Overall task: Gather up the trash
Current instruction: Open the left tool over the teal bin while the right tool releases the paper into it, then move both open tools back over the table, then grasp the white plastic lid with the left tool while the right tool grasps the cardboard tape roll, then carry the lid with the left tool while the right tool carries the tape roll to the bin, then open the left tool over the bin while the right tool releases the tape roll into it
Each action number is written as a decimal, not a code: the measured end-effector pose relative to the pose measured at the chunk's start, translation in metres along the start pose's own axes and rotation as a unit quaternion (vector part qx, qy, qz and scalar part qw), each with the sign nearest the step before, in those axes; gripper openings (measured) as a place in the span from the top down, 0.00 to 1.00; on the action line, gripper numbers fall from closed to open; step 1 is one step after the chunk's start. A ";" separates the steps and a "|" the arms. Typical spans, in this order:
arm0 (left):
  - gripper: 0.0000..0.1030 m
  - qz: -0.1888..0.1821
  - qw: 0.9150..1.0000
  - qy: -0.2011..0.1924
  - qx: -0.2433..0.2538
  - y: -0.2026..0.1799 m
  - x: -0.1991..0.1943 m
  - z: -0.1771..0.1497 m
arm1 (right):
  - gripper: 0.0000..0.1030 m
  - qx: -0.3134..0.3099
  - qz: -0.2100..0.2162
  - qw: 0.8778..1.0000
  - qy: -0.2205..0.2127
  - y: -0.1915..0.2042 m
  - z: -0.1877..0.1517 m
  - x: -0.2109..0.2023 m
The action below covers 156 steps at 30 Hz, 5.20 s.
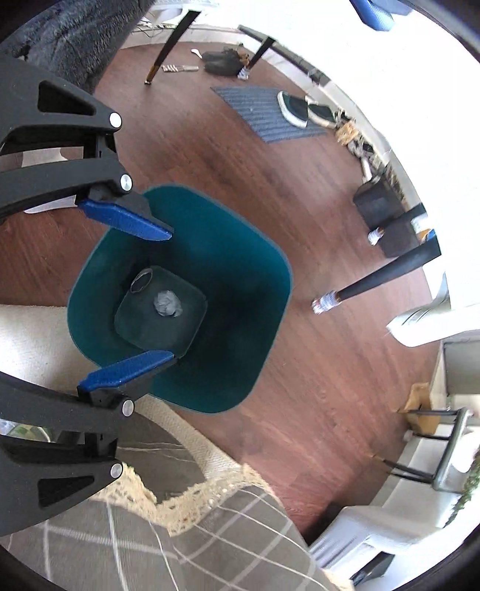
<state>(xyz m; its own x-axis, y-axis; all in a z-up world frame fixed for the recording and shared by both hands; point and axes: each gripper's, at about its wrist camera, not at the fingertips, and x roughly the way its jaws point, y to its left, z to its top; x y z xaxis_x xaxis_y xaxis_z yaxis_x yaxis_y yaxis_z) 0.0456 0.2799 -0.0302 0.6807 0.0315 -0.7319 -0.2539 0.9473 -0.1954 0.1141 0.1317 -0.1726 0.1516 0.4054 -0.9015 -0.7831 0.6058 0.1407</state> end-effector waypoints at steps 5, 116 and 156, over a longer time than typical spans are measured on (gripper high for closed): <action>0.70 -0.011 1.000 -0.013 0.007 -0.018 -0.008 0.011 | 0.45 -0.016 0.014 0.999 -0.038 0.003 0.004 -0.041; 0.68 -0.019 0.994 0.016 0.102 -0.115 0.063 0.011 | 0.38 0.157 -0.089 0.966 -0.184 -0.149 -0.054 -0.220; 0.54 0.029 0.985 0.169 0.036 0.034 0.131 -0.071 | 0.38 0.069 0.008 0.994 -0.082 -0.019 0.041 -0.068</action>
<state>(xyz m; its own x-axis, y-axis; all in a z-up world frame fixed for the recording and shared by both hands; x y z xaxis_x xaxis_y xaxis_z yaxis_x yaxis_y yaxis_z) 0.0775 0.2935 -0.1792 0.3964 -0.0096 -0.9180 -0.2290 0.9673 -0.1090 0.1436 0.1204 -0.0973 0.2457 0.5146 -0.8215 -0.6973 0.6825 0.2191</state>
